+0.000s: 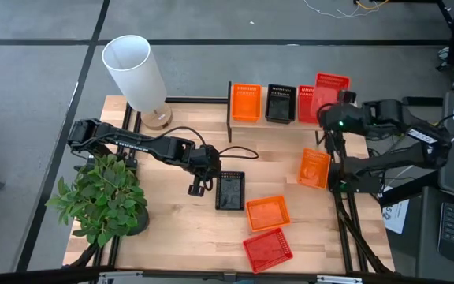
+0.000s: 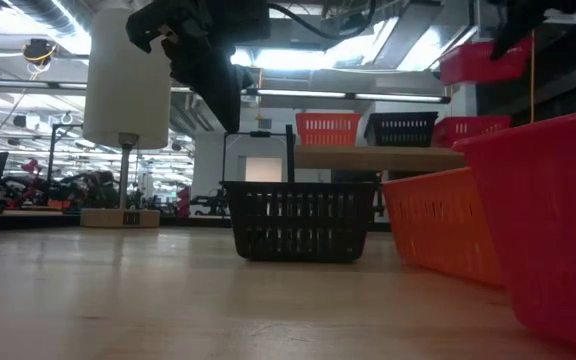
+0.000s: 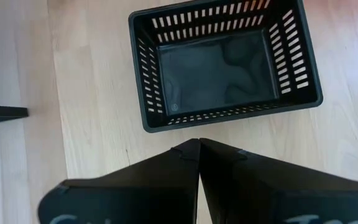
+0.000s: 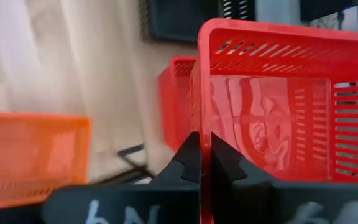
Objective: Stack baskets on shelf by color
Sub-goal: Stack the top red bin on the red bin on the shelf
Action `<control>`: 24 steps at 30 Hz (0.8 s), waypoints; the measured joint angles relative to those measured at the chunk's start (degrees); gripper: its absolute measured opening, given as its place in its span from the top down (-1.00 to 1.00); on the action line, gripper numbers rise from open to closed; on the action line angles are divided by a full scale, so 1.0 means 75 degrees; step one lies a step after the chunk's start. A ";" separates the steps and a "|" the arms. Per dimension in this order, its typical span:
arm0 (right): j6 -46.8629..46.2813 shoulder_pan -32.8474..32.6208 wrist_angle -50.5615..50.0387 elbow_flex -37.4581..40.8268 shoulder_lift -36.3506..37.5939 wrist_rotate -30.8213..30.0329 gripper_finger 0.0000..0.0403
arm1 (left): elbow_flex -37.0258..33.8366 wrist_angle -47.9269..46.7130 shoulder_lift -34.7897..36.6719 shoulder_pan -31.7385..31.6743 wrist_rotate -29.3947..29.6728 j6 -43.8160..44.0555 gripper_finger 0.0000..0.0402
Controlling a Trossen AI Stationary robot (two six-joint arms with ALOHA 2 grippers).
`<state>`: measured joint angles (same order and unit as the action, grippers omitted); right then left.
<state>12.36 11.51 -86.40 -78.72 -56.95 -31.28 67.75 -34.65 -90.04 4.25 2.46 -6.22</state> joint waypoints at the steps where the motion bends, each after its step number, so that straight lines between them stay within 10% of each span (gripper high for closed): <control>1: 0.0246 0.0199 0.0222 0.0000 -0.0059 0.0010 1.00 | 0.0000 0.0000 0.0000 0.0002 0.0000 0.0000 1.00; 24: 0.3092 0.3862 0.1139 0.0000 -0.1560 0.2837 1.00 | 0.0000 0.0152 0.0000 -0.0067 0.0009 -0.0494 1.00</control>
<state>35.55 40.47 -77.85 -78.72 -68.64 -10.00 67.75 -33.51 -90.04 3.75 2.52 -9.92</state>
